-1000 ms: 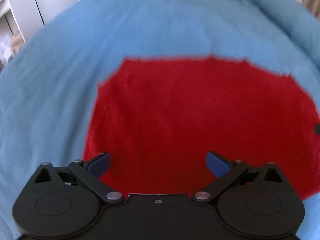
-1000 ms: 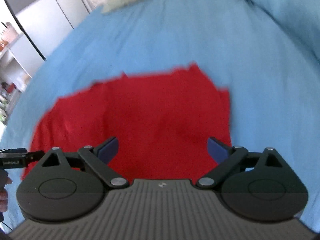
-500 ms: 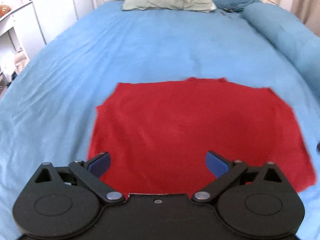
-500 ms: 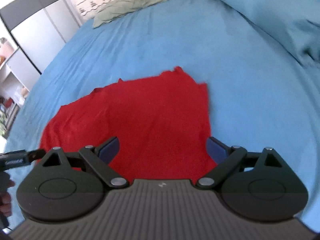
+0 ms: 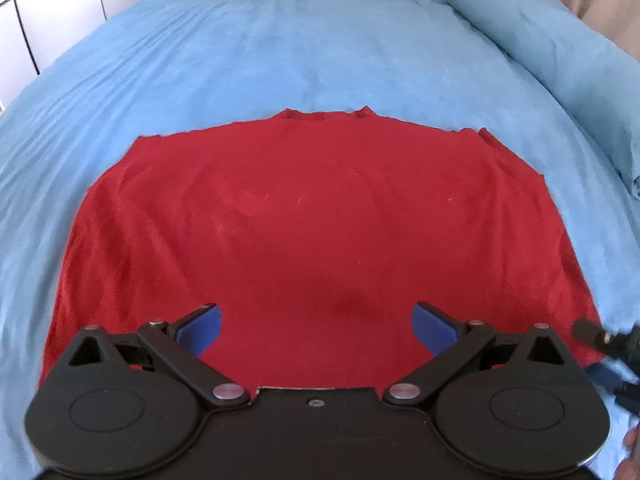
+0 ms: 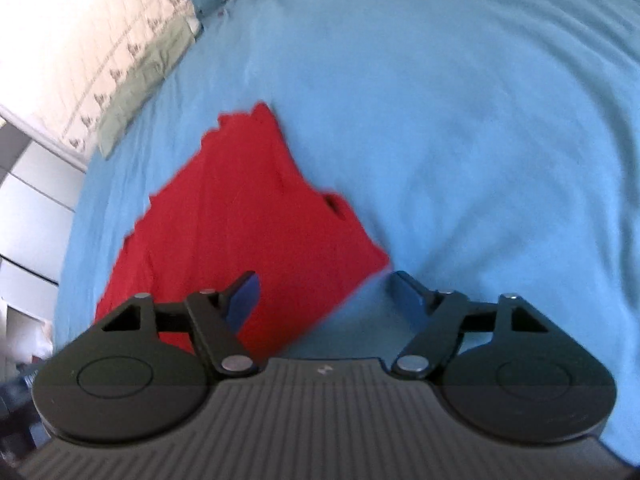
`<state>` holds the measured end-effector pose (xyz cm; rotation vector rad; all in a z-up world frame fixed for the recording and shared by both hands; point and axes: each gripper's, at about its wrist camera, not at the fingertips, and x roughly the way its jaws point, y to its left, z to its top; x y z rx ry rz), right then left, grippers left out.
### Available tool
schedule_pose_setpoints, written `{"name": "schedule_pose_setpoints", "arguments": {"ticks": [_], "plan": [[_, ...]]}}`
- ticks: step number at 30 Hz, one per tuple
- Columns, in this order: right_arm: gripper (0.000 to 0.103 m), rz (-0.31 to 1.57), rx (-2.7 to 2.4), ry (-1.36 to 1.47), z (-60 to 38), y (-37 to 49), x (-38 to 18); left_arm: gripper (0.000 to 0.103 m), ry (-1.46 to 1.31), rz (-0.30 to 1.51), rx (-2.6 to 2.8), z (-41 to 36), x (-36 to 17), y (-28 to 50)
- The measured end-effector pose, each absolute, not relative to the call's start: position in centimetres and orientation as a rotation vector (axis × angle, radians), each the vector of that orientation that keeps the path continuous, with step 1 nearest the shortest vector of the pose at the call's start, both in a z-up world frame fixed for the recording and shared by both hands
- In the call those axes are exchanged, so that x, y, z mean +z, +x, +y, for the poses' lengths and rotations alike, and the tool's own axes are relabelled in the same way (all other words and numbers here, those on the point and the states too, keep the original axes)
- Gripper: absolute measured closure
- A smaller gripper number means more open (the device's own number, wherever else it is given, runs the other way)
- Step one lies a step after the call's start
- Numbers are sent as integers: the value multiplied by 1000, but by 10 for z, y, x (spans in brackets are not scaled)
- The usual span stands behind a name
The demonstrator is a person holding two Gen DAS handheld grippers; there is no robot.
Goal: Fold small clothes
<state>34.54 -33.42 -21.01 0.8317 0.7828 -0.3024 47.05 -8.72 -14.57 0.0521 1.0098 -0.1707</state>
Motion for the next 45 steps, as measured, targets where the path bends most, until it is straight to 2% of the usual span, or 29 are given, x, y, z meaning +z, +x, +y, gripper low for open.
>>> {"name": "schedule_pose_setpoints", "arguments": {"ticks": [4, 9, 15, 17, 18, 20, 22, 28, 30, 37, 41, 45], "plan": [[27, 751, -248, 829, -347, 375, -213, 0, 54, 990, -156, -90, -151, 480], [27, 834, -50, 699, -360, 424, -214, 0, 47, 974, -149, -90, -152, 494], [36, 902, 135, 687, -383, 472, -221, 0, 76, 960, -139, -86, -160, 506], [52, 922, 156, 686, -384, 482, -225, 1, 78, 973, -123, -83, -167, 512], [54, 932, 159, 677, -383, 484, -225, 1, 78, 981, -118, -82, -170, 513], [68, 939, 162, 658, -378, 484, -219, 1, 86, 1009, -103, -80, -179, 518], [72, 939, 152, 637, -371, 487, -211, 0, 71, 1031, -98, -76, -187, 522], [76, 902, 195, 594, -339, 492, -158, 0, 86, 1093, -116, -74, -185, 535], [76, 900, 224, 563, -317, 497, -137, 3, 90, 1098, -106, -65, -176, 534], [76, 897, 367, 426, -183, 526, -69, 3, 102, 1030, -80, 16, -127, 508], [76, 941, 416, 265, -73, 542, -81, 3, 80, 1032, -44, 80, -120, 490], [76, 1012, 375, 113, 8, 551, -140, 3, 58, 1054, -23, 129, -131, 473]]}}
